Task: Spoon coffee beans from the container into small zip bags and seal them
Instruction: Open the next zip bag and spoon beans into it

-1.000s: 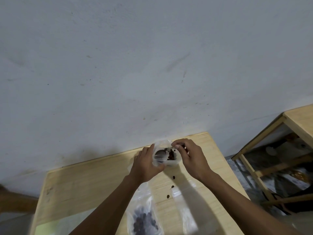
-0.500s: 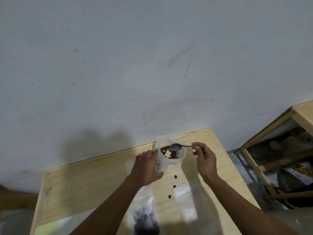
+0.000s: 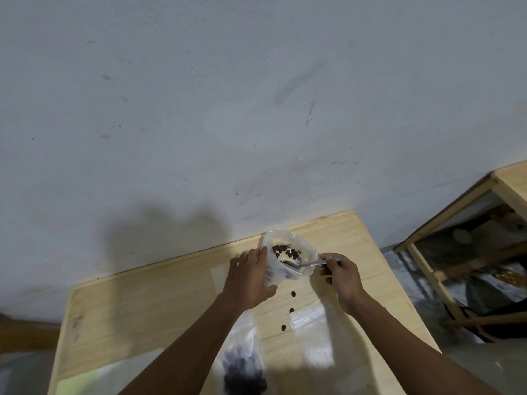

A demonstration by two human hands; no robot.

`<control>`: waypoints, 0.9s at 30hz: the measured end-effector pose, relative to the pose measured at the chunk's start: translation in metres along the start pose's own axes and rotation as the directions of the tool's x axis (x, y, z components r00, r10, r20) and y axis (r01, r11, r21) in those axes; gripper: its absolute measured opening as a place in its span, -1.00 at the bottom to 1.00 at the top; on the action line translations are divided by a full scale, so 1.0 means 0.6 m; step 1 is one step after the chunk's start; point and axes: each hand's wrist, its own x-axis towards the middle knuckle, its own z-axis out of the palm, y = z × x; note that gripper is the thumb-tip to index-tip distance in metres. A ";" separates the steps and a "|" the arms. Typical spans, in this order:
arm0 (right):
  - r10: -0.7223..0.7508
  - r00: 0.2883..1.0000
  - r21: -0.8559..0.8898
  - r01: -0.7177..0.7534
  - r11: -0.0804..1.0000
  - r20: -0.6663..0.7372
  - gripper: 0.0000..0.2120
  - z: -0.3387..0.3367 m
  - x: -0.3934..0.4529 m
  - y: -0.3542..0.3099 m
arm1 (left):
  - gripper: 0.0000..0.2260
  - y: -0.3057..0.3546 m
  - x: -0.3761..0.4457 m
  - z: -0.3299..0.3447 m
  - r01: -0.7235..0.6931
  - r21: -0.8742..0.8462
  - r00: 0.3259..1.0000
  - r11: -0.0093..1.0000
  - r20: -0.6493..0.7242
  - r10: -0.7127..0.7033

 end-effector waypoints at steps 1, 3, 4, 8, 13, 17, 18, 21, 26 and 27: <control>0.023 1.000 0.028 -0.022 0.999 -0.022 -0.79 0.000 0.002 -0.002 | -0.19 0.001 0.000 -0.001 -0.002 -0.006 1.000 1.000 -0.002 0.002; 0.061 0.996 0.085 -0.055 0.995 -0.064 -0.79 -0.001 0.004 -0.007 | -0.19 0.000 -0.001 -0.003 -0.004 -0.021 1.000 1.000 -0.008 0.004; 0.067 0.995 0.105 -0.058 0.993 -0.078 -0.79 -0.002 0.004 -0.010 | -0.19 -0.002 -0.002 -0.004 -0.004 -0.035 1.000 0.999 -0.012 0.003; 0.004 0.995 0.126 0.008 0.992 -0.095 -0.80 -0.004 0.001 -0.033 | -0.17 -0.013 -0.010 -0.011 0.018 -0.130 0.998 0.991 -0.055 -0.025; -0.081 0.992 0.112 0.092 0.989 -0.097 -0.81 -0.007 -0.012 -0.079 | -0.13 -0.018 -0.022 -0.028 0.068 -0.219 0.993 0.973 -0.080 -0.088; -0.139 0.987 0.084 0.145 0.986 -0.078 -0.81 -0.004 -0.027 -0.116 | -0.06 -0.010 -0.026 -0.046 0.103 -0.246 0.988 0.964 -0.091 -0.129; -0.152 0.986 0.073 0.157 0.985 -0.068 -0.81 -0.002 -0.032 -0.124 | -0.04 -0.008 -0.026 -0.048 0.110 -0.261 0.985 0.959 -0.103 -0.141; -0.206 0.978 0.023 0.206 0.978 -0.023 -0.82 0.005 -0.049 -0.144 | -0.02 -0.004 -0.024 -0.047 0.120 -0.305 0.973 0.945 -0.153 -0.173; -0.278 0.961 -0.080 0.278 0.957 0.014 -0.82 0.024 -0.073 -0.159 | -0.08 0.014 -0.026 -0.067 0.115 -0.362 0.981 0.925 -0.104 -0.162; -0.285 0.958 -0.096 0.286 0.953 0.018 -0.82 0.028 -0.078 -0.162 | -0.11 0.017 -0.027 -0.069 0.123 -0.368 0.982 0.922 -0.090 -0.167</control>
